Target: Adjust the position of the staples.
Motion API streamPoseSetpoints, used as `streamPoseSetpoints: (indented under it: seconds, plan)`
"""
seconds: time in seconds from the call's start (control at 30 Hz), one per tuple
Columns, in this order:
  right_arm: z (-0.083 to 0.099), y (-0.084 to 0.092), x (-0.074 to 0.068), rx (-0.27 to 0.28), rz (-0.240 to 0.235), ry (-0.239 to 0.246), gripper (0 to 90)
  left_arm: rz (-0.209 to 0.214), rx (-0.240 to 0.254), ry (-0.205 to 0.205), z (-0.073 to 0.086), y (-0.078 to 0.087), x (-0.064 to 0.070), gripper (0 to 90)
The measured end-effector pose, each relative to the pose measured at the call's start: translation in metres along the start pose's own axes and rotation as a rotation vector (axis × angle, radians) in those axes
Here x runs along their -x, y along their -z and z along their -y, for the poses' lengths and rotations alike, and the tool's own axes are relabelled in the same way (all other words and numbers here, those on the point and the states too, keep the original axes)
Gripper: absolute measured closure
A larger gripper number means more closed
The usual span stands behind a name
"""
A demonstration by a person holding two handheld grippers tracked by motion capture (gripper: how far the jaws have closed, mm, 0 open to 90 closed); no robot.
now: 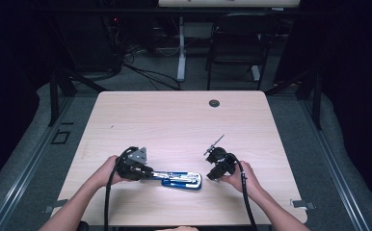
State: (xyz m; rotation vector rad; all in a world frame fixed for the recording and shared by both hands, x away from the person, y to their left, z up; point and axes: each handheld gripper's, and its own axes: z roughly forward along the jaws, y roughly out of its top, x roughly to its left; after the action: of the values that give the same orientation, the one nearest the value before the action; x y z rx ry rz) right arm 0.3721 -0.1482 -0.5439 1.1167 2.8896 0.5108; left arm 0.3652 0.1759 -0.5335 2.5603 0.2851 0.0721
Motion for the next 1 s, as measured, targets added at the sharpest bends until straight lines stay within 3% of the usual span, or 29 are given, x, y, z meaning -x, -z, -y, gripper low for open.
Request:
streamPoseSetpoints:
  seconds: [0.3,0.4,0.43,0.73,0.83,1.0]
  plan:
    - [-0.003,-0.005,-0.002,-0.009,0.014,-0.005,77.5,-0.002,0.003,-0.002,0.0,0.0,0.0,77.2]
    - [-0.004,-0.005,-0.003,-0.025,0.021,0.018,78.1,-0.009,0.004,-0.006,0.0,0.0,0.001,77.2]
    - [-0.004,-0.005,-0.003,-0.025,0.021,0.018,78.1,0.01,-0.003,-0.008,-0.001,0.001,0.0,77.2]
    - [-0.003,-0.001,-0.003,0.007,0.025,0.025,78.4,0.01,0.0,-0.012,-0.001,0.002,0.001,77.2]
    - [-0.004,0.003,-0.003,0.009,0.018,0.046,78.6,-0.01,0.007,-0.014,-0.001,0.001,0.002,77.2]
    - [-0.005,0.007,-0.005,0.022,0.017,0.069,78.6,-0.008,0.008,-0.012,-0.001,0.001,0.002,77.2]
